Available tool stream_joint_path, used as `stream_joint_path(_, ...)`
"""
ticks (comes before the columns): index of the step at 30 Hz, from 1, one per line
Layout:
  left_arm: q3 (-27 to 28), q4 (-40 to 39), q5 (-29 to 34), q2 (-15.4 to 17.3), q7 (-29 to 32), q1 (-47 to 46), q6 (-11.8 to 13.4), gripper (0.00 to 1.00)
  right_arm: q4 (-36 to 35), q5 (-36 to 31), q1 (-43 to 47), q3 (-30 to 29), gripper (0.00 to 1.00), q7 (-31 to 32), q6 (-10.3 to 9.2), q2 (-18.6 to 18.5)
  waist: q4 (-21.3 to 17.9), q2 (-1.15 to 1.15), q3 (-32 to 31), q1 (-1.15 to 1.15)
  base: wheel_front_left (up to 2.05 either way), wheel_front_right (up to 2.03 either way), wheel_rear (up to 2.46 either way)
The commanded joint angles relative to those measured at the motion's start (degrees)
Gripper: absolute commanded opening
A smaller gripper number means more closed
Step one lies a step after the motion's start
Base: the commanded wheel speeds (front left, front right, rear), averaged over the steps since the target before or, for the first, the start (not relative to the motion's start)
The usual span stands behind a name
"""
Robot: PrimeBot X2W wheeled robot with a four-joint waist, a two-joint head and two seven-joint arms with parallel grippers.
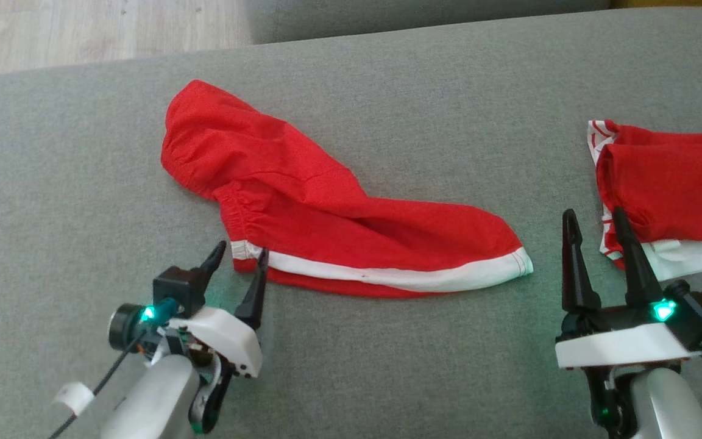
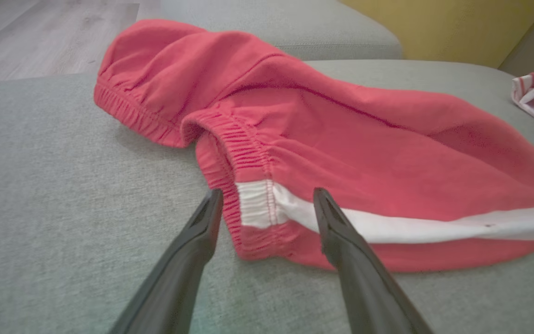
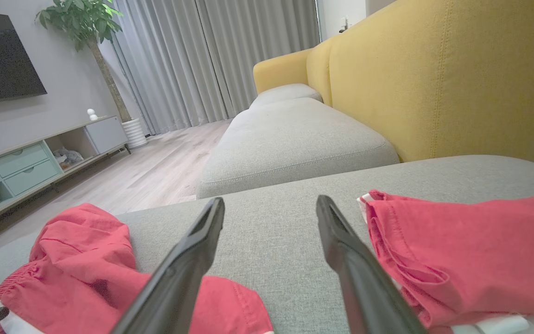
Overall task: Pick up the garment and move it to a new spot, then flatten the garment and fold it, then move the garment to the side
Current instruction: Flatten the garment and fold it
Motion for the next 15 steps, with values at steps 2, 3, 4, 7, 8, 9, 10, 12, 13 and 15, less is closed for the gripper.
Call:
stream_joint_path(2,2.26,-0.54,0.44,1.68,0.32,-3.01,0.12,1.0,-1.79,0.39,-2.36,1.31,1.0,-0.62,-0.04,-0.27,-0.19,0.0,0.19,-0.01,0.0,0.0,0.0)
stream_joint_path(3,2.31,-0.12,0.4,1.85,0.67,-3.34,0.2,1.0,-1.8,0.43,-2.41,1.32,1.0,-0.62,-0.04,-0.27,-0.26,0.0,0.28,-0.01,0.0,0.0,0.0)
stream_joint_path(4,2.33,0.2,0.31,1.96,0.93,-3.62,0.14,1.0,-1.8,0.47,-2.45,1.34,1.0,-0.62,-0.04,-0.27,-0.32,0.0,0.34,-0.01,0.0,0.0,0.0)
stream_joint_path(7,2.18,0.83,-0.04,2.1,1.56,-4.1,-0.3,1.0,-1.79,0.57,-2.46,1.35,1.0,-0.62,-0.04,-0.27,-0.44,0.0,0.41,-0.01,0.0,0.0,0.0)
stream_joint_path(8,2.02,1.0,-0.3,2.11,1.72,-4.23,-0.73,1.0,-1.75,0.62,-2.4,1.28,1.0,-0.62,-0.04,-0.27,-0.44,0.0,0.39,-0.01,0.0,0.0,0.0)
stream_joint_path(9,1.91,1.03,-0.46,2.08,1.78,-4.27,-1.01,1.0,-1.72,0.62,-2.37,1.25,1.0,-0.62,-0.04,-0.27,-0.42,0.0,0.38,-0.01,0.0,0.0,0.0)
stream_joint_path(10,1.82,0.99,-0.72,2.02,1.84,-4.29,-1.4,0.91,-1.69,0.62,-2.37,1.24,1.0,-0.62,-0.04,-0.27,-0.41,0.0,0.41,-0.01,0.0,0.0,0.0)
stream_joint_path(12,1.61,0.85,-1.1,2.0,1.88,-4.39,-2.15,0.0,-1.65,0.6,-2.45,1.24,1.0,-0.62,-0.04,-0.27,-0.4,0.0,0.52,-0.01,0.0,0.0,0.0)
stream_joint_path(13,1.48,0.8,-1.13,2.05,1.83,-4.44,-2.38,0.0,-1.59,0.58,-2.47,1.24,1.0,-0.62,-0.04,-0.27,-0.39,0.0,0.53,-0.01,0.0,0.0,0.0)
stream_joint_path(15,1.31,0.64,-1.25,2.01,1.6,-4.46,-2.68,0.0,-1.29,0.5,-2.48,1.19,1.0,-0.62,-0.04,-0.27,-0.33,0.0,0.52,-0.01,0.0,0.0,0.0)
